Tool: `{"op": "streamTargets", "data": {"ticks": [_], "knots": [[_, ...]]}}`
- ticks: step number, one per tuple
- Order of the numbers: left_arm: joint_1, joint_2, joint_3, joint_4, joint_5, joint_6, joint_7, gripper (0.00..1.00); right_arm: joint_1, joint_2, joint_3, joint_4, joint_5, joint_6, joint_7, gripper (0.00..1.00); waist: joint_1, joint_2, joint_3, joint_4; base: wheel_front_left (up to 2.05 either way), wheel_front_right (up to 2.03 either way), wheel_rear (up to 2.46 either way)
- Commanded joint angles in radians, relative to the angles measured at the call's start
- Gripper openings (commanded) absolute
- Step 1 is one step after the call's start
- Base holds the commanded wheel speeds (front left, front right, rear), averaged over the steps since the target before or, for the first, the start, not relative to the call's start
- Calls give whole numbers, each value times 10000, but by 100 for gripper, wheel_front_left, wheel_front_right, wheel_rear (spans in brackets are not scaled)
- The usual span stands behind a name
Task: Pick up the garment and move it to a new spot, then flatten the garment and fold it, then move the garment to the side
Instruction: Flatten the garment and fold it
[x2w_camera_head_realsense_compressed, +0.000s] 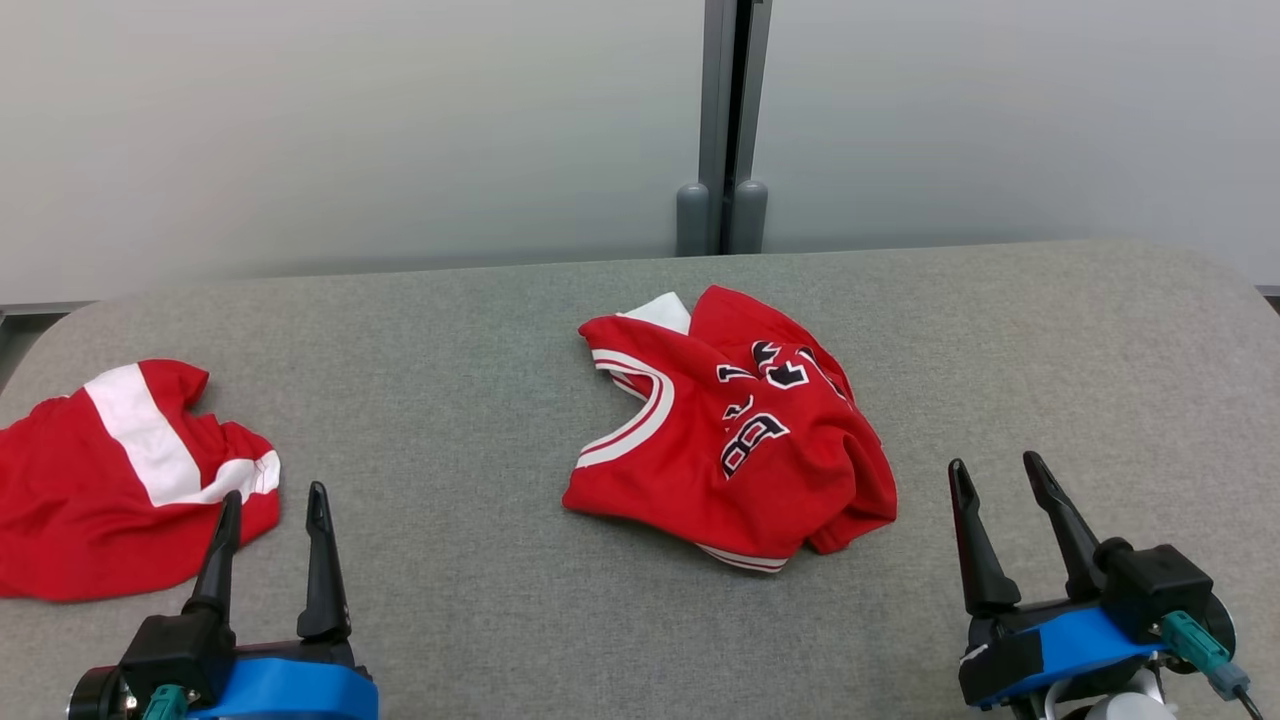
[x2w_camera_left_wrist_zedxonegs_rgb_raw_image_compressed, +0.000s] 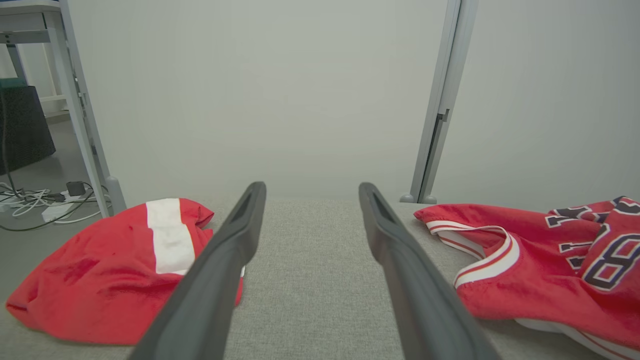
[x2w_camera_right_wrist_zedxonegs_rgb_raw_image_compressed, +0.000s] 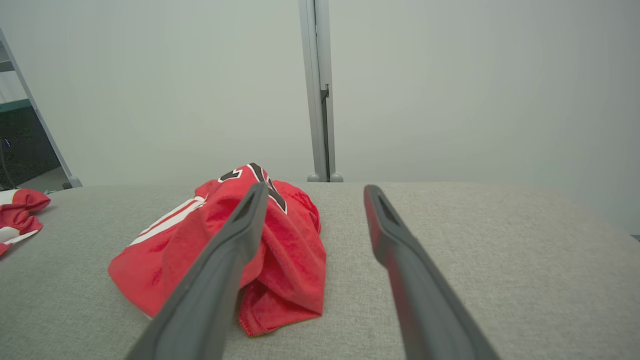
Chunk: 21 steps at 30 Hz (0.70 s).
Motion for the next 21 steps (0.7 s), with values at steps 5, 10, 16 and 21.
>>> {"op": "streamTargets", "data": {"ticks": [5, 10, 16, 21], "knots": [[-527, -48, -121, 83, 125, -227, -28, 100, -138, -47, 103, -24, 38, 5, 26, 100, 0, 0, 160, -179, 0, 0, 0], [-1524, -157, -479, 459, -3, -570, -26, 100, -354, -47, 142, -52, 43, 5, 7, 100, 0, 0, 477, -440, 0, 0, 0], [-3048, 23, -1315, 1487, -75, -891, 14, 100, -641, -47, 190, -106, 120, 5, -36, 100, 0, 0, 1123, -848, 0, 0, 0], [-4074, 221, -2164, 2603, -135, -974, 262, 100, -870, -47, 128, -78, 163, 5, -76, 100, 0, 0, 1652, -1162, 0, 0, 0]]}}
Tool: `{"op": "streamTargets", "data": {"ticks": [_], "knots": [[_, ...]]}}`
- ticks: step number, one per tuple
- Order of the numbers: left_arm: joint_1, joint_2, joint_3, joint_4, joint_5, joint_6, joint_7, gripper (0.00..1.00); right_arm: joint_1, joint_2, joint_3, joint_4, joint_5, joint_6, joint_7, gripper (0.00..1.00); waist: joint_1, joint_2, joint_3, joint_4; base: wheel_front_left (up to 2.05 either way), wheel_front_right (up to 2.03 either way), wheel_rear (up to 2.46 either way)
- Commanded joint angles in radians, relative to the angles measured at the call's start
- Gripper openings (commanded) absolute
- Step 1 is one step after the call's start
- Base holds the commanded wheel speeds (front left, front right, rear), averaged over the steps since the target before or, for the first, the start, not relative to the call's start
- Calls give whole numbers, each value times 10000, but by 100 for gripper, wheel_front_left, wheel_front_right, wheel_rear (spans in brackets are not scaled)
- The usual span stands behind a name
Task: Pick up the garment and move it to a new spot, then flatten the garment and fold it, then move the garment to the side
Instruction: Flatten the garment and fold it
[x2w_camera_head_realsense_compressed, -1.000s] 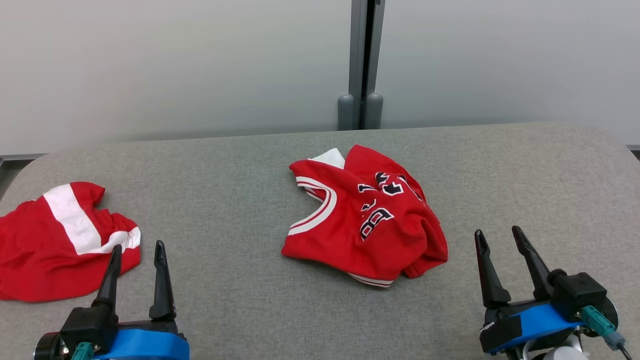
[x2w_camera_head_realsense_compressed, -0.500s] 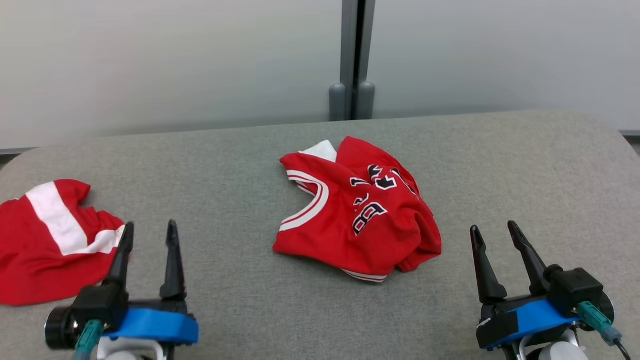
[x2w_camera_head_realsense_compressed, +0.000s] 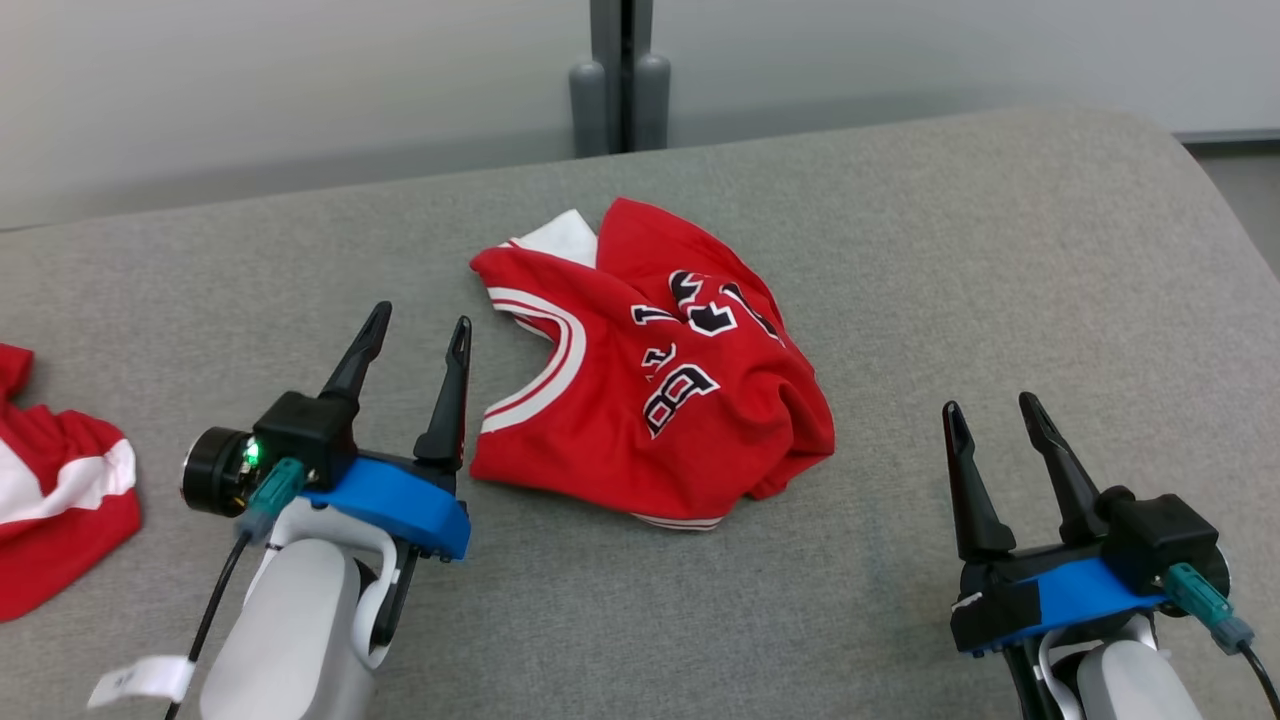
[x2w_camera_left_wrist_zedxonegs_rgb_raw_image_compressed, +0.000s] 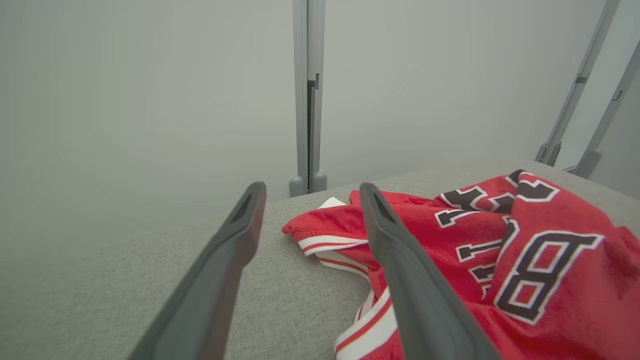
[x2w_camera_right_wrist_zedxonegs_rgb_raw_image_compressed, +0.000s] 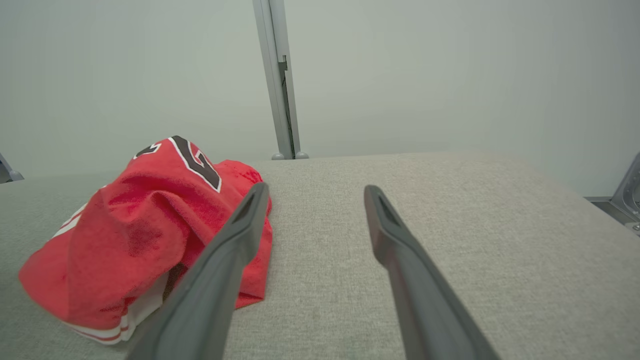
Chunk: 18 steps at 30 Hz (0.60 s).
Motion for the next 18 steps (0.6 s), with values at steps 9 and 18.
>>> {"op": "streamTargets", "data": {"ticks": [9, 18], "knots": [[-893, 440, -1574, 2211, -814, -56, 268, 100, -399, -45, -47, 67, 165, 5, -81, 100, -2, -1, 515, -426, 0, 0, 0], [-1089, 503, -2832, 3813, -1730, -57, 603, 100, -471, -44, -23, -28, 184, 5, -86, 100, -2, -1, 571, -591, 0, 0, 0]]}}
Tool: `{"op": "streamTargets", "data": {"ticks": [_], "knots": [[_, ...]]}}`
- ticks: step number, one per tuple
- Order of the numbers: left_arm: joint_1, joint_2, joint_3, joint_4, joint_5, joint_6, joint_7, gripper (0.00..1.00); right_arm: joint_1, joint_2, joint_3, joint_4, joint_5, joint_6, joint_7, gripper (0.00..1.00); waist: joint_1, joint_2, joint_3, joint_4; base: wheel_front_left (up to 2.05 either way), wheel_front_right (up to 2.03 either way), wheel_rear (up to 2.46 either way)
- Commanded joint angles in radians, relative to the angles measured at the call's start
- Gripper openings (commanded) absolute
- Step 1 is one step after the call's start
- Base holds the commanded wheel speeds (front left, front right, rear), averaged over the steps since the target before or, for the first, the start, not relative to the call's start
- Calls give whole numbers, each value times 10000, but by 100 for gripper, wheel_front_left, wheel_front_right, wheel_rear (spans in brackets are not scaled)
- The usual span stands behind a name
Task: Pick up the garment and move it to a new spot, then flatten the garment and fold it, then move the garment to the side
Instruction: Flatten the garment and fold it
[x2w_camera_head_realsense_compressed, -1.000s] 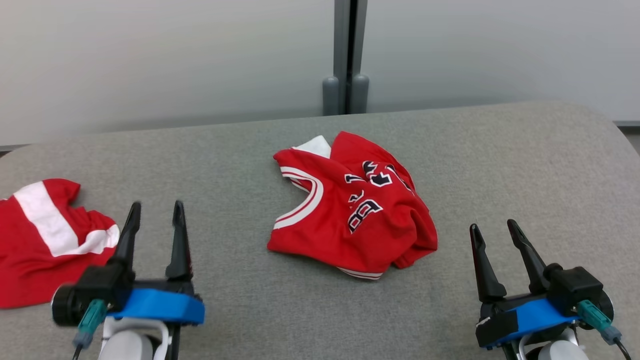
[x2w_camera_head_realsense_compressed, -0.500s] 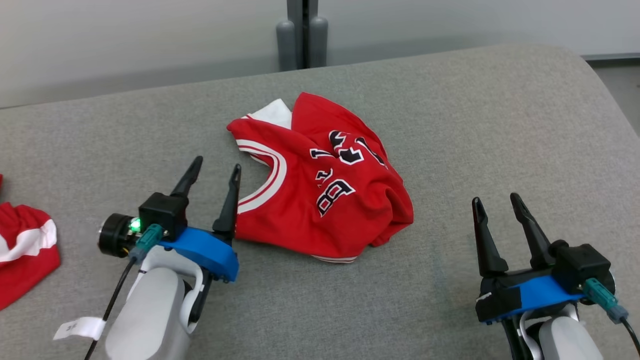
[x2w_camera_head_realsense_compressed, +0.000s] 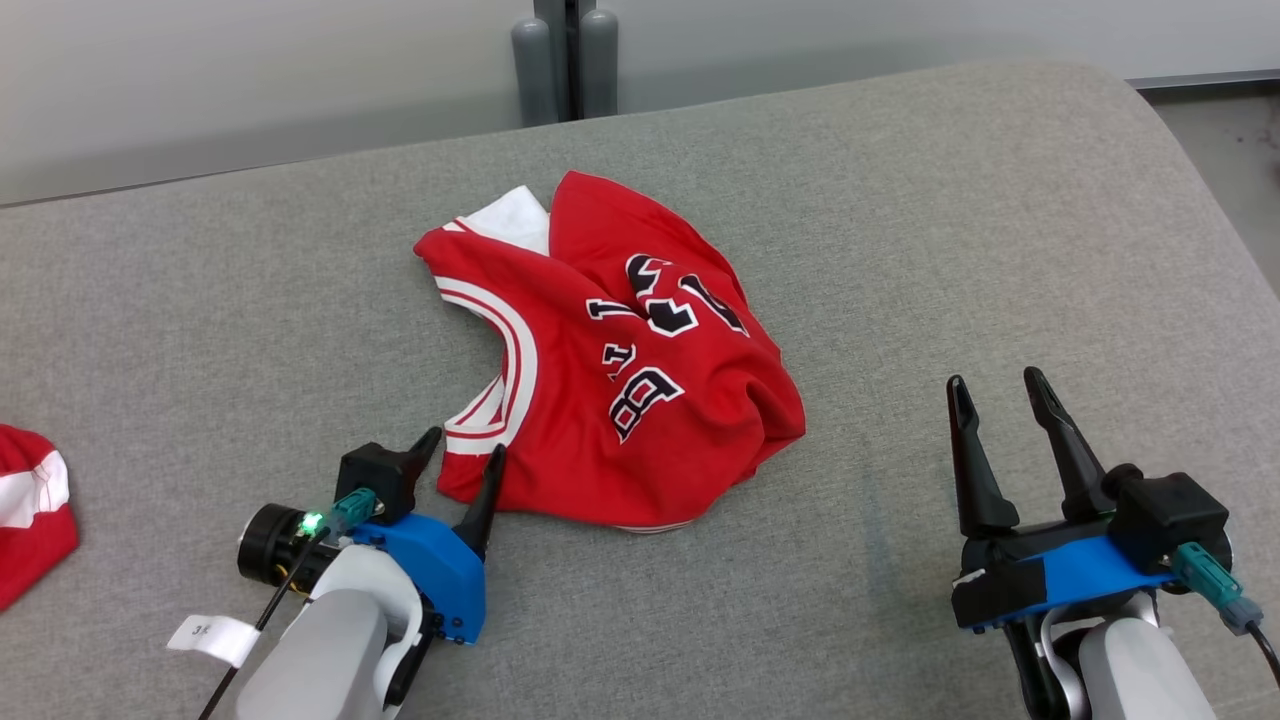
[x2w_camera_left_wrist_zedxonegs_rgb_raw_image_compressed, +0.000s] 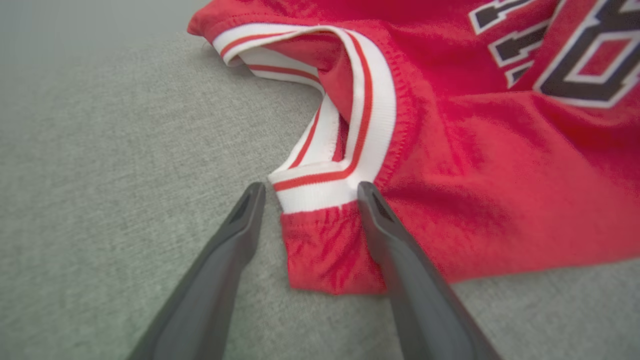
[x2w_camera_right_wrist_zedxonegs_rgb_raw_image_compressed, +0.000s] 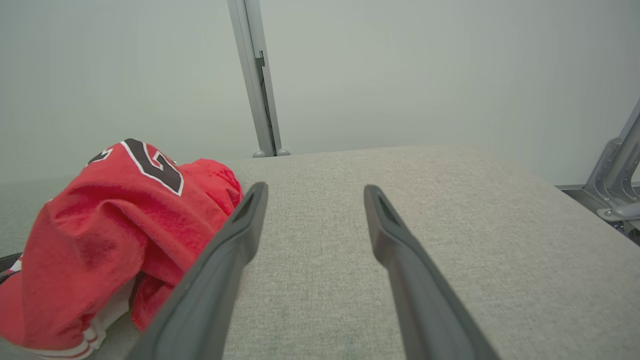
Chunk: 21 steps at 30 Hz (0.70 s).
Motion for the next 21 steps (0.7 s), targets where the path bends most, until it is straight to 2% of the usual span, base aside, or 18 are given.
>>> {"op": "streamTargets", "data": {"ticks": [1, 5, 6, 7, 8, 9, 15, 21], "knots": [[-184, -1, -160, 195, -152, -3, 121, 100, -116, -47, 7, -52, 2, 5, -55, 100, -2, 0, -21, -35, 0, 0, 0], [-159, -114, -904, 564, -760, -4, 521, 100, -70, -47, 23, -62, -47, 5, -56, 100, -2, 0, -94, -109, 0, 0, 0], [-186, -89, -1055, 638, -906, -4, 565, 80, -50, -47, 14, -54, -63, 5, -55, 100, -2, 0, -126, -117, 0, 0, 0], [-204, -75, -1171, 701, -1035, -5, 555, 47, -26, -47, 2, -49, -72, 5, -55, 100, -2, 0, -161, -119, 0, 0, 0], [-221, -61, -1285, 759, -1155, -6, 505, 4, 3, -47, -6, -43, -86, 5, -55, 100, -2, 0, -207, -118, 0, 0, 0], [-255, -67, -1382, 791, -1247, -6, 384, 0, 40, -47, -16, -35, -98, 5, -55, 100, -2, 0, -269, -104, 0, 0, 0], [-524, -22, -1419, 604, -1672, -3, -582, 0, 299, -46, -56, 9, -143, 5, -55, 100, -2, 0, -775, 224, 0, 0, 0], [-73, 124, -949, -648, -1510, 193, -829, 0, 625, -49, -111, 127, -161, 5, -54, 100, -2, 0, -1343, 968, 0, 0, 0]]}}
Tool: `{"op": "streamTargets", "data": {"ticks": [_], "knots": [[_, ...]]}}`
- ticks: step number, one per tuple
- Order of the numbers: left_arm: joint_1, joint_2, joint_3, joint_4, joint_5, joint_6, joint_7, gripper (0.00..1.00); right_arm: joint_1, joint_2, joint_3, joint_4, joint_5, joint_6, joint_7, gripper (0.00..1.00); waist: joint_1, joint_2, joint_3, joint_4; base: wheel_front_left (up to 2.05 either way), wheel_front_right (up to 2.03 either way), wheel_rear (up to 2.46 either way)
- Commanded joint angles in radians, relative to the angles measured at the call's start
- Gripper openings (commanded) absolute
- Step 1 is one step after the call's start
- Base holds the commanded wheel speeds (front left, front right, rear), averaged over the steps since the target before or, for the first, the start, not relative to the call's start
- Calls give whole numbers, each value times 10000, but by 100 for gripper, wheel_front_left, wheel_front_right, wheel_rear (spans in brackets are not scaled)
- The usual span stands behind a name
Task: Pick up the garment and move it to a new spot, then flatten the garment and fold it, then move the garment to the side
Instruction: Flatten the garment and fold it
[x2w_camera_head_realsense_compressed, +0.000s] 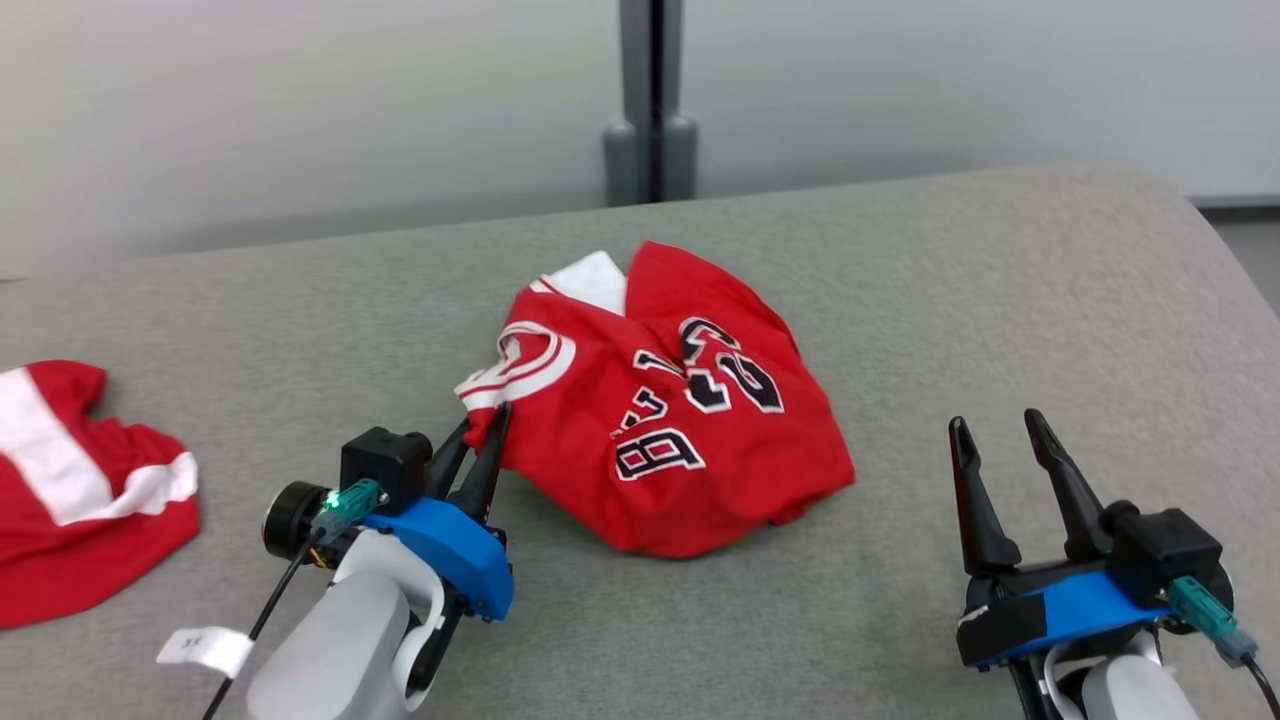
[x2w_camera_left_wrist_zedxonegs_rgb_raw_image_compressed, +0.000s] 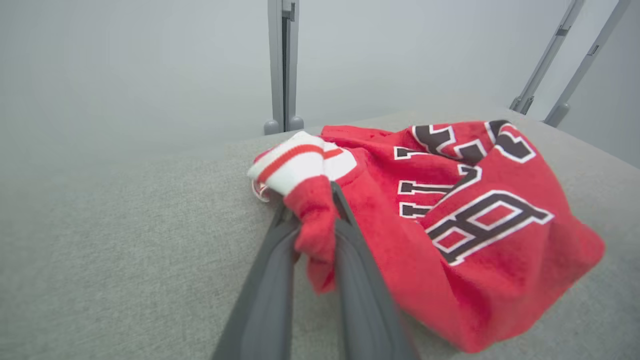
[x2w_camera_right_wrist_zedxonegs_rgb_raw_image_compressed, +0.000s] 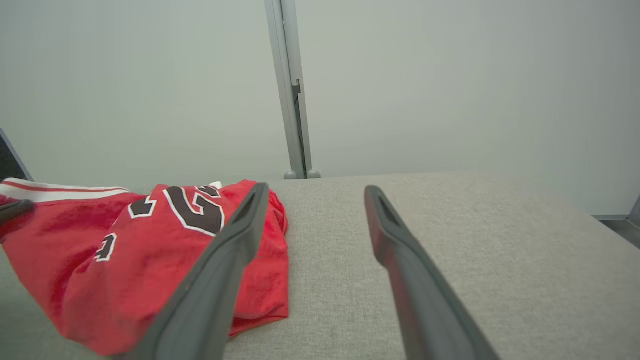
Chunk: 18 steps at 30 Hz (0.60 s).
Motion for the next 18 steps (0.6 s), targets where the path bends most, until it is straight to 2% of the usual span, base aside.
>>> {"op": "streamTargets", "data": {"ticks": [1, 8, 12, 18], "knots": [[336, 147, 168, -539, 154, 148, -39, 0, 146, -47, -27, 36, -55, 5, -54, 100, 1, 0, -93, 226, 0, 0, 0], [1577, 670, 562, -2837, 519, 672, -49, 0, 330, -47, -133, 81, 35, 5, -48, 100, 1, 0, -336, 1007, 0, 0, 0], [2413, 1272, 705, -4327, 700, 1171, 42, 0, 329, -47, -127, 100, 164, 5, -48, 100, 1, 0, -333, 1448, 0, 0, 0], [3432, 2222, 883, -7104, 929, 2049, 912, 0, 327, -49, -161, 95, 341, 5, -47, 100, 1, 0, -202, 1973, 0, 0, 0]]}}
